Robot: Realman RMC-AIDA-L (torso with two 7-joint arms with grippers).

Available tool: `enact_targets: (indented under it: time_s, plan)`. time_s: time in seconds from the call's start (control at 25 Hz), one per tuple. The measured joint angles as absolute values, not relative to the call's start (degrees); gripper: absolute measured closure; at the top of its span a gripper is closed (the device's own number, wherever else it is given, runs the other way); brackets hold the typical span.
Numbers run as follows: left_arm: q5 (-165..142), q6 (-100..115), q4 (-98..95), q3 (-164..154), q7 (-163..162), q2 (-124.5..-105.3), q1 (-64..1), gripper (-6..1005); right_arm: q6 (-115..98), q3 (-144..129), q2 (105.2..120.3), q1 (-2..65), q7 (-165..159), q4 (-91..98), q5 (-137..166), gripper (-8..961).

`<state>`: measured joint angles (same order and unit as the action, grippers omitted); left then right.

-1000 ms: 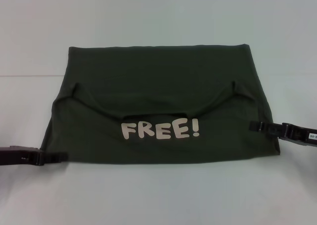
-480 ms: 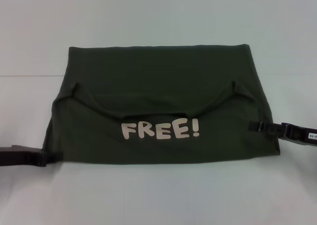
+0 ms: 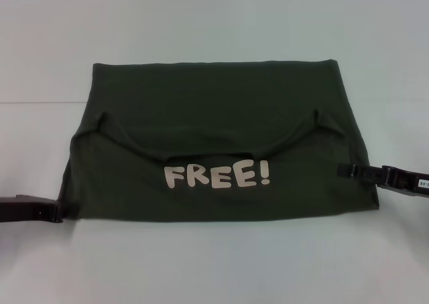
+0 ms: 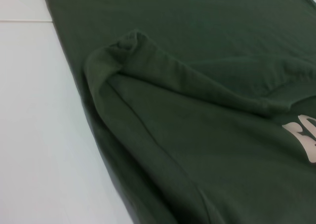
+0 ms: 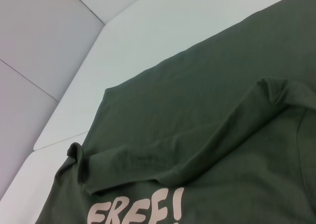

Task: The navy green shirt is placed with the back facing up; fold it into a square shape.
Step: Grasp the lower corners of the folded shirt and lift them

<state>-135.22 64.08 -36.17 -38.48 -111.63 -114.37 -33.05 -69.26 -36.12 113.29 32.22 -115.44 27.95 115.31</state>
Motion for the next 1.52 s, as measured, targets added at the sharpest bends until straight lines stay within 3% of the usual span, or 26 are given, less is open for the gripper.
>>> enact_targets:
  time_s: [0.16, 0.44, 0.72, 0.8, 1.04, 1.52]
  plan:
    - [-134.98, 64.17, -36.24, -38.39, -111.62, -114.21, -33.07, 966, -69.83, -36.25, 113.11, 32.17, -115.95, 28.07, 115.32, 65]
    - [-134.29, 65.47, -36.49, -37.39, -111.59, -113.62, -33.10, 966, -76.67, -39.68, 111.30, 32.55, -134.35, 40.88, 124.39, 69]
    - [-133.69, 67.12, -36.57, -36.00, -111.43, -113.02, -33.15, 966, -84.18, -40.65, 108.35, 38.73, -150.74, 49.78, 141.08, 72]
    - [-133.68, 67.15, -36.49, -35.99, -111.20, -113.02, -33.15, 966, -84.13, -40.66, 108.46, 41.19, -152.09, 49.47, 145.52, 73]
    - [-133.67, 67.18, -36.44, -36.02, -111.04, -113.02, -33.00, 966, -81.48, -41.30, 111.01, 46.57, -152.28, 45.78, 153.89, 71]
    - [-133.68, 67.27, -36.43, -36.04, -110.96, -113.02, -32.69, 966, -74.04, -46.32, 112.95, 46.54, -152.26, 41.66, 153.74, 69]
